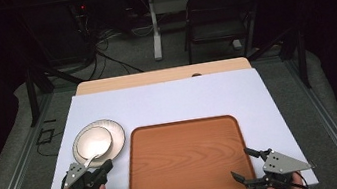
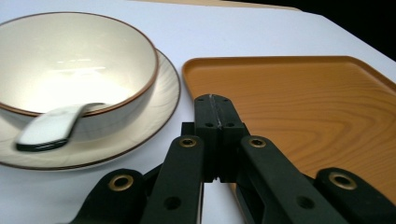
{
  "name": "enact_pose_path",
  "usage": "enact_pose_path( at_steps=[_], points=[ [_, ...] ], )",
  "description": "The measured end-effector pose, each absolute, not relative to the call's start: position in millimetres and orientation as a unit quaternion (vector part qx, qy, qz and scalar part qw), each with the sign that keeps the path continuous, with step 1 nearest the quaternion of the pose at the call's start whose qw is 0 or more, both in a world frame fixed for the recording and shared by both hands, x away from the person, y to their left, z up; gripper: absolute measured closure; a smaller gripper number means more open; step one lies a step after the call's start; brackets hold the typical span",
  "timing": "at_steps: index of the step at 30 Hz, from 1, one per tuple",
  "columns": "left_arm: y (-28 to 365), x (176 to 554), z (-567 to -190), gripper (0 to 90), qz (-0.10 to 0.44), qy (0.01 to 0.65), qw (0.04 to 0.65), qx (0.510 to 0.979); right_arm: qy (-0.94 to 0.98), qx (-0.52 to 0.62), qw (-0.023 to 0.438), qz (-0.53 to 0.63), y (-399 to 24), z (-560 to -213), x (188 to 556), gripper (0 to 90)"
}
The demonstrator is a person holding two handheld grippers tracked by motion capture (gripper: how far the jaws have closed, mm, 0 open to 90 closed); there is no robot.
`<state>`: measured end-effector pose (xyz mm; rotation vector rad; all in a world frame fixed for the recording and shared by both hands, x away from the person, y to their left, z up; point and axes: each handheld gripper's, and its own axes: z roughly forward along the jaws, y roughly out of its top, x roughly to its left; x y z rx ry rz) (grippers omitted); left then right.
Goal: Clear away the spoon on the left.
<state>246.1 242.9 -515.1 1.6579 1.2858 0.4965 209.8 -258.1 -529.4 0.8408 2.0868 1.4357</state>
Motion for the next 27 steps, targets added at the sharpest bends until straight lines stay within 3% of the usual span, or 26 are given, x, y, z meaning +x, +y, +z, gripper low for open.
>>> enact_pose_path(
  at_steps=[27],
  points=[
    [300.3,263.1,-518.5,90.0,0.255,0.592,0.414,0.643,0.761,0.307,0.233,0.522,-257.8,-529.5,210.0,16.5]
  ],
)
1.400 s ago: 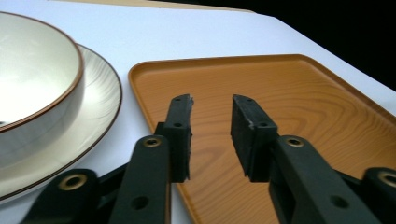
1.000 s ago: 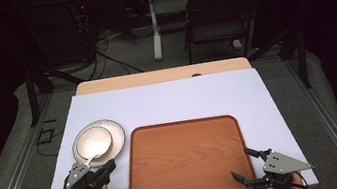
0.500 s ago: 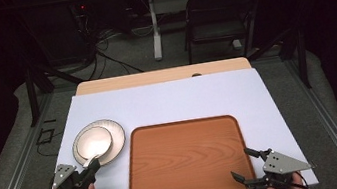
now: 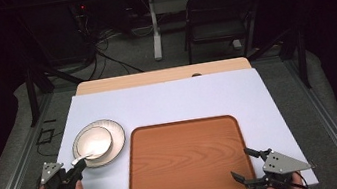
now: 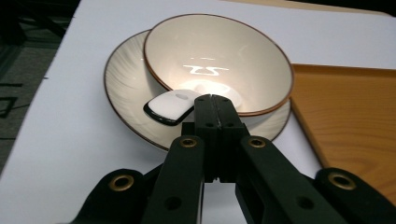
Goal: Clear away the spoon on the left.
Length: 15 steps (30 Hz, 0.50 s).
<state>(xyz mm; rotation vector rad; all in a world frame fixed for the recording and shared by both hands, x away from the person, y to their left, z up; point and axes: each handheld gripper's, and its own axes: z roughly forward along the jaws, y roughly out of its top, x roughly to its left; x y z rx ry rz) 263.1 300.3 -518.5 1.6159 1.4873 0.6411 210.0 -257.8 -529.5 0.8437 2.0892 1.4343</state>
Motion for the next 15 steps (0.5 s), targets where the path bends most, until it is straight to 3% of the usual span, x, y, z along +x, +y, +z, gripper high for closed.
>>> enact_pose_path(
  at_steps=[15],
  points=[
    [323.3,295.0,-515.5,90.0,0.276,0.608,0.407,0.623,0.761,0.308,0.232,0.522,-257.7,-529.7,210.8,16.5]
  ],
)
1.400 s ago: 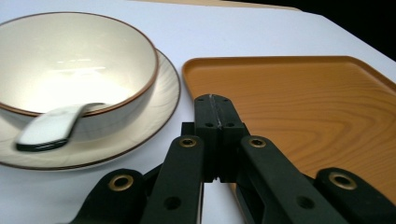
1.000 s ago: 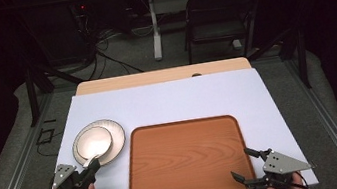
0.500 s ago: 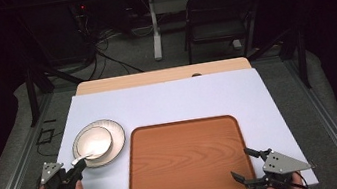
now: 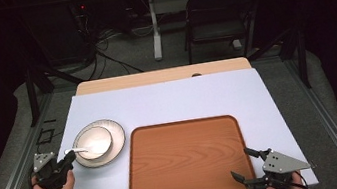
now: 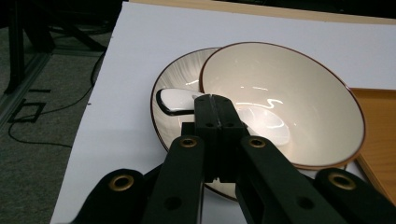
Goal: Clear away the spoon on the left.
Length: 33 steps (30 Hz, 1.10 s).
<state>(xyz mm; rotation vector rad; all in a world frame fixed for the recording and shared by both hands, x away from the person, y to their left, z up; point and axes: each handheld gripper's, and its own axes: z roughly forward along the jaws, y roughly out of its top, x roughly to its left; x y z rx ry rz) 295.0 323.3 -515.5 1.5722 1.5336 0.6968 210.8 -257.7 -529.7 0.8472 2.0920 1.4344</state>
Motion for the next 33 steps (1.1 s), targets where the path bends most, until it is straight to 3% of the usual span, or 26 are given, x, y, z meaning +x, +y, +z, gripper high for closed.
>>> enact_pose_path(
  at_steps=[11,14,21,23,33],
  points=[
    [328.3,310.3,-514.4,89.1,0.273,0.624,0.422,0.598,0.761,0.310,0.231,0.522,-257.8,-529.7,210.9,16.5],
    [329.7,308.4,-511.0,80.0,0.275,0.626,0.434,0.586,0.761,0.308,0.232,0.522,-257.8,-529.7,210.8,16.5],
    [334.6,310.2,-504.6,46.8,0.279,0.641,0.436,0.566,0.761,0.308,0.232,0.521,-257.8,-529.7,210.6,16.5],
    [335.9,311.2,-502.9,41.5,0.276,0.648,0.435,0.561,0.761,0.308,0.232,0.522,-257.8,-529.6,210.6,16.5],
    [339.9,318.7,-510.5,36.5,0.255,0.661,0.446,0.547,0.761,0.308,0.233,0.521,-257.9,-529.6,210.4,16.5]
  ],
)
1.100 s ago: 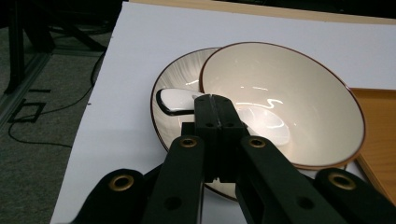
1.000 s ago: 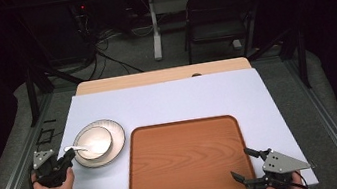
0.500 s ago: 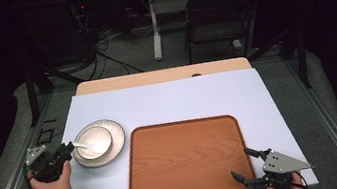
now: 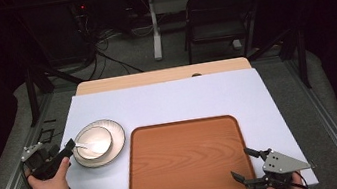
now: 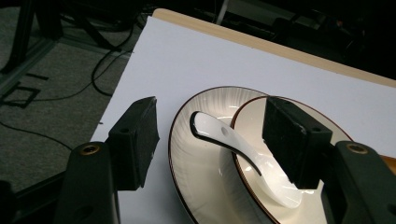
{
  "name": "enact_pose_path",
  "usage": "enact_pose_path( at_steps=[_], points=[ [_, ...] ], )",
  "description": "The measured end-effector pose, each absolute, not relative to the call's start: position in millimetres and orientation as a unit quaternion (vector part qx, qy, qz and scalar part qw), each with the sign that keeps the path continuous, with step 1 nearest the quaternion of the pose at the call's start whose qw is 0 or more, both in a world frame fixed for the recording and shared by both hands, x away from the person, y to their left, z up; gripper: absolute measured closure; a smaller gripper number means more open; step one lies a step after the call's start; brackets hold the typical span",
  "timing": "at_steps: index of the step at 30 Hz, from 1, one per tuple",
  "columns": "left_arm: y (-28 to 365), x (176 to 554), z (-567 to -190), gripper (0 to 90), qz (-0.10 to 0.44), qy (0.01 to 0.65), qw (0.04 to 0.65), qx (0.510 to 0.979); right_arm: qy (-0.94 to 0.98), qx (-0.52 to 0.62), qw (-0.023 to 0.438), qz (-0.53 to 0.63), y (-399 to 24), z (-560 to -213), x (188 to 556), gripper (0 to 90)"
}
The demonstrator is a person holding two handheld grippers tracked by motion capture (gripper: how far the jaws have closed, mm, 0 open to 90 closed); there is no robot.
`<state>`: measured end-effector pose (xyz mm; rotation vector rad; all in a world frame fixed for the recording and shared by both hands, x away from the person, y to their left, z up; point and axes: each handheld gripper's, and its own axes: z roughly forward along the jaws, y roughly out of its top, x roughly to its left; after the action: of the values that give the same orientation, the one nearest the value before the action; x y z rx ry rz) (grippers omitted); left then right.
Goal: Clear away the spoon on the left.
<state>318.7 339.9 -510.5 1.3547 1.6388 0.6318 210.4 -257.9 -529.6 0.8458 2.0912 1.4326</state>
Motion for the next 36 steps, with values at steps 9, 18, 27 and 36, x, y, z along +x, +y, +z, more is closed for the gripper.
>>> enact_pose_path(
  at_steps=[9,18,27,36],
  points=[
    [340.4,328.0,-528.1,38.1,0.230,0.671,0.466,0.528,0.761,0.307,0.232,0.522,-258.0,-529.6,210.4,16.5],
    [339.0,332.2,-539.6,43.5,0.208,0.674,0.494,0.508,0.761,0.308,0.232,0.522,-257.9,-529.5,210.2,16.5],
    [334.1,333.1,-547.2,59.0,0.189,0.667,0.518,0.501,0.761,0.307,0.232,0.522,-258.1,-529.6,210.3,16.5],
    [331.6,330.9,-547.2,72.3,0.189,0.659,0.533,0.497,0.761,0.307,0.232,0.522,-258.1,-529.5,210.0,16.5]
  ],
)
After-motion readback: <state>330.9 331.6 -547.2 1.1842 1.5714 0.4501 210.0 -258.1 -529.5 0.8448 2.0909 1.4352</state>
